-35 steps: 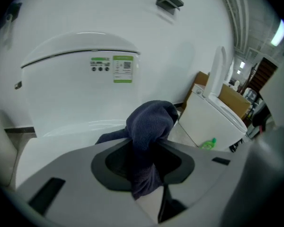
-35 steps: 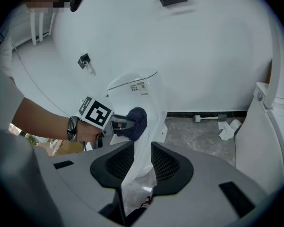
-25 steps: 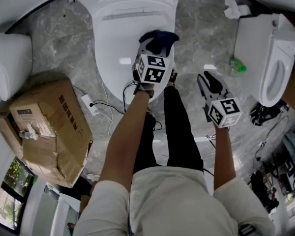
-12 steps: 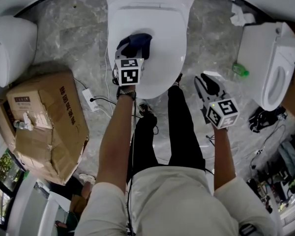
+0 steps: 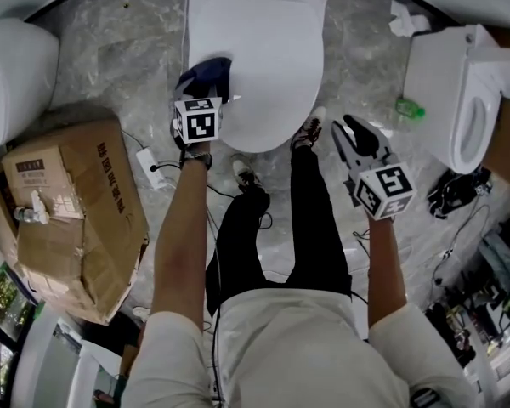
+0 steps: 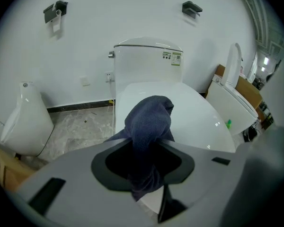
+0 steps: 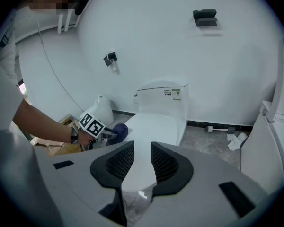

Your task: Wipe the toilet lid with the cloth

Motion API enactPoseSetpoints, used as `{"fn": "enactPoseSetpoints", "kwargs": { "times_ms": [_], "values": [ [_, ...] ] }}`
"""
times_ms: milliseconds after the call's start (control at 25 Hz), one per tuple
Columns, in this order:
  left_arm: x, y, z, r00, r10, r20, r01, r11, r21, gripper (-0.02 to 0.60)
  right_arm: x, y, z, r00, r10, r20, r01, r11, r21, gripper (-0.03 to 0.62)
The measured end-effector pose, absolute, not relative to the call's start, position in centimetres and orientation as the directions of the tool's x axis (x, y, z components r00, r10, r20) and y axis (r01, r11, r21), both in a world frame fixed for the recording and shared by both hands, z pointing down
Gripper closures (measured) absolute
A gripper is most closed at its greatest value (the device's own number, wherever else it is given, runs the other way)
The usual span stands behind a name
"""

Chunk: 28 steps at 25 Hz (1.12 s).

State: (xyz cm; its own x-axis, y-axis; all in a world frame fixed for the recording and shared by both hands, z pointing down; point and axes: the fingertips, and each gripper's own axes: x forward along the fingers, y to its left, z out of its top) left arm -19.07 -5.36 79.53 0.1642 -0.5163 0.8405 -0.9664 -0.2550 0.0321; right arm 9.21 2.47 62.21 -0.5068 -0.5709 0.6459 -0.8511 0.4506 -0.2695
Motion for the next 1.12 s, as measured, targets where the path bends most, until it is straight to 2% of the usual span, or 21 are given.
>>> {"fn": "enactPoseSetpoints", "kwargs": {
  "times_ms": [280,400,720,920,1120],
  "values": [
    [-13.6,-3.1,80.0,0.186,-0.485,0.855,-0.945,-0.325,0.021,0.462,10.0,6.6,61.9,-0.491,-0.574,0.655,-0.866,0.405,-0.294,0.468],
    [-9.6,-2.7,79.8,0.179,-0.469,0.865,-0.92,-0.39,-0.021,0.462,12.1,7.9,61.9,-0.492,-0.564,0.663,-0.866,0.394,-0.308,0.468],
    [1.7,1.9,80.2,0.257,-0.406,0.877,-0.87,-0.493,0.026,0.462,18.4,9.5,61.0,-0.473,-0.558,0.682,-0.874,0.396,-0.282,0.47],
    [3.6,5.5,80.6,0.264,-0.383,0.885,-0.857,-0.513,0.034,0.462,19.8,10.6,61.5,-0.481,-0.553,0.681,-0.871,0.393,-0.296,0.471],
    [2.2,9.1,81.0,0.256,-0.379,0.889,-0.849,-0.528,0.019,0.463,18.8,11.8,61.8,-0.505,-0.534,0.678,-0.856,0.413,-0.312,0.471]
  ]
}}
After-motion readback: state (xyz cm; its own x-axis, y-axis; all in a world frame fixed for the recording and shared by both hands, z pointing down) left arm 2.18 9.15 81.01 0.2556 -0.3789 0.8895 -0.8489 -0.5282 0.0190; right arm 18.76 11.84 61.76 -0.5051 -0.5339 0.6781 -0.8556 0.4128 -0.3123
